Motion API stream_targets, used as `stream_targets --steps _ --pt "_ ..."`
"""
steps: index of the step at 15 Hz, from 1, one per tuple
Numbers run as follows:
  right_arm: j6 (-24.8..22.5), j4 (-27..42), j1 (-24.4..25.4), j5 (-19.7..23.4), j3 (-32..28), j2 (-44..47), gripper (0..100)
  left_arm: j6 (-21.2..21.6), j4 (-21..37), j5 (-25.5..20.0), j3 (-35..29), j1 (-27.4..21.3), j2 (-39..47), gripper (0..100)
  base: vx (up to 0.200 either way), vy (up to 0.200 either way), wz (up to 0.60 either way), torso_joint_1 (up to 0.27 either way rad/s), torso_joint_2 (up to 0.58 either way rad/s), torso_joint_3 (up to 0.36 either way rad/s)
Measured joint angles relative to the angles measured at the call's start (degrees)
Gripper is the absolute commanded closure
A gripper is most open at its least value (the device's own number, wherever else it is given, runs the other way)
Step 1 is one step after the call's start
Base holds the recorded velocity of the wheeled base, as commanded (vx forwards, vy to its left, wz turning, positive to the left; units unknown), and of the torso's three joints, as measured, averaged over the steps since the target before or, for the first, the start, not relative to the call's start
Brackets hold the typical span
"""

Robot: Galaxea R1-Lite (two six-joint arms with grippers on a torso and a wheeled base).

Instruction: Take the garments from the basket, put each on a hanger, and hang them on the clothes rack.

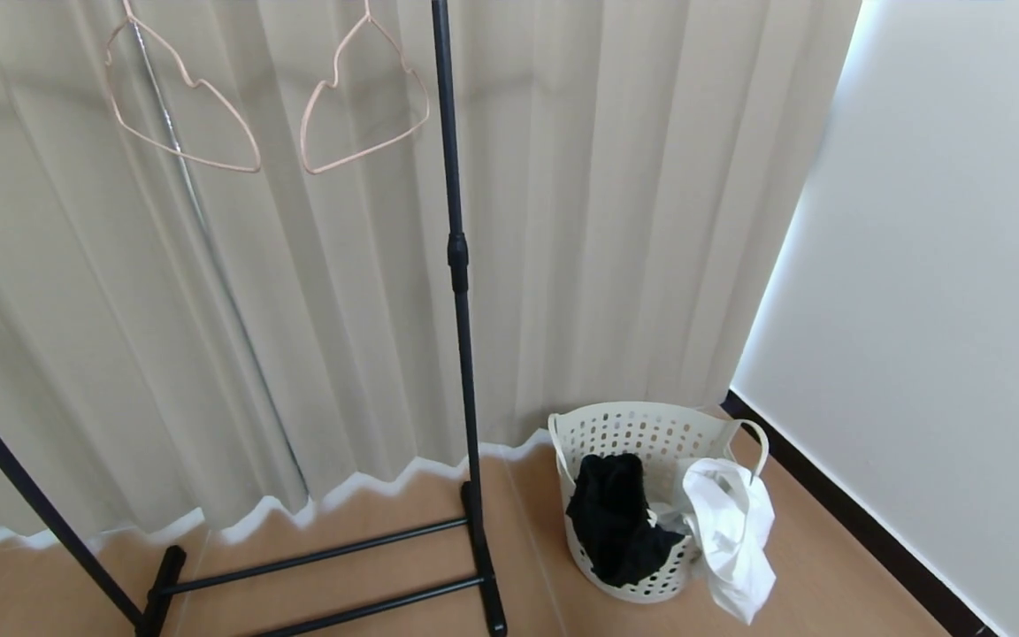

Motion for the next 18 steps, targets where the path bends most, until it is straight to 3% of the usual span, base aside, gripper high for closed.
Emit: stream_targets --steps 6,13,18 --pt "0.00 0.11 0.02 -0.02 0.00 0.00 0 -0.06 -0.06 -0.01 0.00 0.11 0.00 0 0.200 0.200 0.00 0.005 0.00 0.002" --pt "0.00 0.11 0.02 -0.05 0.00 0.00 0 -0.06 -0.01 0.02 0.00 0.09 0.00 0 0.000 0.000 0.00 0.000 0.00 -0.009" --pt "0.00 0.09 0.02 -0.05 0.00 0.00 0 -0.17 -0.01 0.00 -0.06 0.06 0.00 0 0.000 0.000 0.00 0.003 0.00 -0.167"
